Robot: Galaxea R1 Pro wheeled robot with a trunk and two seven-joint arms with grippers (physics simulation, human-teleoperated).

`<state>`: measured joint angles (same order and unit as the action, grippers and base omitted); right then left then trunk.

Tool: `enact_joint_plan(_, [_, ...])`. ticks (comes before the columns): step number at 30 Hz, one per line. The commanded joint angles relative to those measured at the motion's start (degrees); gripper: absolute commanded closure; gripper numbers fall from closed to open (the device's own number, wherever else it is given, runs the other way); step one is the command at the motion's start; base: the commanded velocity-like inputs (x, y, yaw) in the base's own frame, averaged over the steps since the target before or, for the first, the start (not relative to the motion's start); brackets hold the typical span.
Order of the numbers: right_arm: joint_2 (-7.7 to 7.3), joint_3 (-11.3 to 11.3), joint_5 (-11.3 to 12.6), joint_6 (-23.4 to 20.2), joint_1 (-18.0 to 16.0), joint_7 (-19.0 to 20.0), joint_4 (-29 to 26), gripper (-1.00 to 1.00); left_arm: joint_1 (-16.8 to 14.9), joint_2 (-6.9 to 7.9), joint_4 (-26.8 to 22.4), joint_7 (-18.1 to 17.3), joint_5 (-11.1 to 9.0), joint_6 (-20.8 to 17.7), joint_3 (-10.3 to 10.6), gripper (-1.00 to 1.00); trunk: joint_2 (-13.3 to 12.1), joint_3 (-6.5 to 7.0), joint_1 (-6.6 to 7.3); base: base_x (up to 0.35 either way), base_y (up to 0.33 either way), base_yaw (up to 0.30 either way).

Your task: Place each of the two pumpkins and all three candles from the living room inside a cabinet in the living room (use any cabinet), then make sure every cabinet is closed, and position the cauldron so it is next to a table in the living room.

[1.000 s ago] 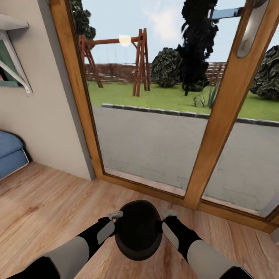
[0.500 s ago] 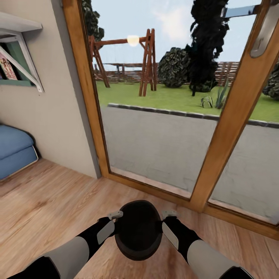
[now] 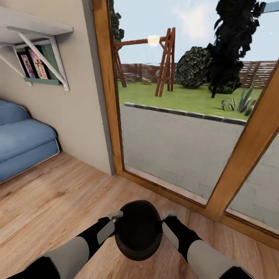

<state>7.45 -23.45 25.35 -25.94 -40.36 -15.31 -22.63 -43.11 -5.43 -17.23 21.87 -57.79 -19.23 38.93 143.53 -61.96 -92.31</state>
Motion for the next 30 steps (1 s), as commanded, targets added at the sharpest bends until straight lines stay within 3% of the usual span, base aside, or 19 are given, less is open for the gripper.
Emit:
enact_joint_plan(1, [-0.07,-0.19,-0.21,-0.25,-0.07,-0.52,-0.22,1.00,-0.04,0.06,0.00,0.45,0.22,-0.29,0.36,1.00,0.03,-0.05,0.02,0.000,0.000,0.274])
enact_joint_plan(30, [-0.07,-0.19,-0.21,-0.25,-0.07,-0.51,-0.31,1.00,-0.04,0.05,0.00,0.45,0.29,-0.20,0.37,1.00,0.03,-0.05,0.02,0.000,0.000,0.274])
